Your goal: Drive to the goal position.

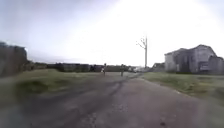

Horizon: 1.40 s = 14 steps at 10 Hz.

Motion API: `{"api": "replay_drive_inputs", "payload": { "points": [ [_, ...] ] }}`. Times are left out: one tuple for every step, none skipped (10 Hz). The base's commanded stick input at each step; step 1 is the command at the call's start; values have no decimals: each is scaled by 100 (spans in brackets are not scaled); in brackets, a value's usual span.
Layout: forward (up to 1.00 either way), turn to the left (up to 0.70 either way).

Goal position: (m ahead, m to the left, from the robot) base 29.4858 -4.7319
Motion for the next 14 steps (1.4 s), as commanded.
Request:
{"api": "replay_drive_inputs", "payload": {
  "points": [
    [100,0],
    [100,0],
    [100,0],
    [100,0],
    [100,0],
    [100,0],
    [100,0],
    [100,0],
    [100,0],
    [100,0],
    [100,0],
    [100,0],
    [100,0],
    [100,0]
  ]
}}
